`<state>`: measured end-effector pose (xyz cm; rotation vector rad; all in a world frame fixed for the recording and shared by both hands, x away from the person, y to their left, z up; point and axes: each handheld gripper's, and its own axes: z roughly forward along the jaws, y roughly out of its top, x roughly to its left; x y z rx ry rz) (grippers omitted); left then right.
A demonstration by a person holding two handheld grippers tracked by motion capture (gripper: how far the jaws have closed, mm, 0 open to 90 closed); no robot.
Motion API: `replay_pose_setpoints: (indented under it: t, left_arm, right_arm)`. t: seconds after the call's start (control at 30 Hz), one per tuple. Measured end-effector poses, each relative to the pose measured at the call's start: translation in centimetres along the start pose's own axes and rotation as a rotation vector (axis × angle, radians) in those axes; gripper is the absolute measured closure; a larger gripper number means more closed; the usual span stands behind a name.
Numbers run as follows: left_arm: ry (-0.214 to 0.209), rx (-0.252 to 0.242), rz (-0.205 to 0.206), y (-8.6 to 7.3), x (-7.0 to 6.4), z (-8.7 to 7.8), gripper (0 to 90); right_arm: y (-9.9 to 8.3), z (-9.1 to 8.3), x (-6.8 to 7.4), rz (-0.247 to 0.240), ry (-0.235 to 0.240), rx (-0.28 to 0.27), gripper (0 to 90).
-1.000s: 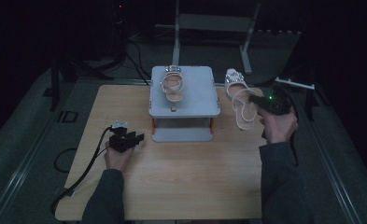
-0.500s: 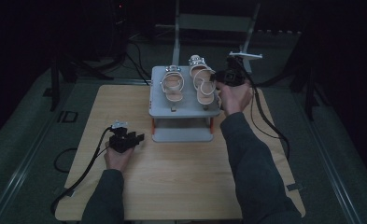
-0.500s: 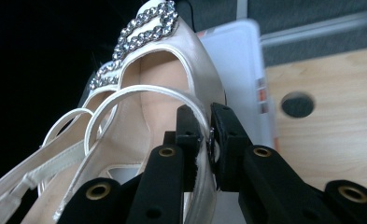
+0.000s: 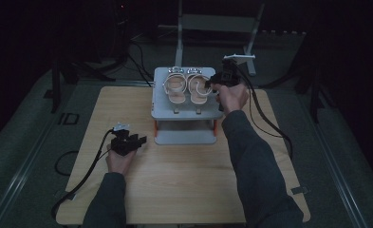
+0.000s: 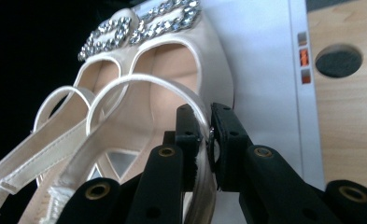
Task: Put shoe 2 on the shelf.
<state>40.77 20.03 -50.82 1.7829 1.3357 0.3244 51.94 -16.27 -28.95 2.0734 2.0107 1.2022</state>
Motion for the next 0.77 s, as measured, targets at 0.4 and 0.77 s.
replay_pose_setpoints:
  t: [0.4,0.77]
  left_arm:
    - [-0.002,0.002,-0.001,0.0,0.0,0.0,50.7]
    - [-0.001,-0.002,0.002,0.0,0.0,0.0,50.4]
  right_arm:
    - [0.6,-0.8,0.4,-0.110,0.021,-0.035,54.6]
    - [0.0,-5.0,0.7,-0.234,0.110,-0.304,44.8]
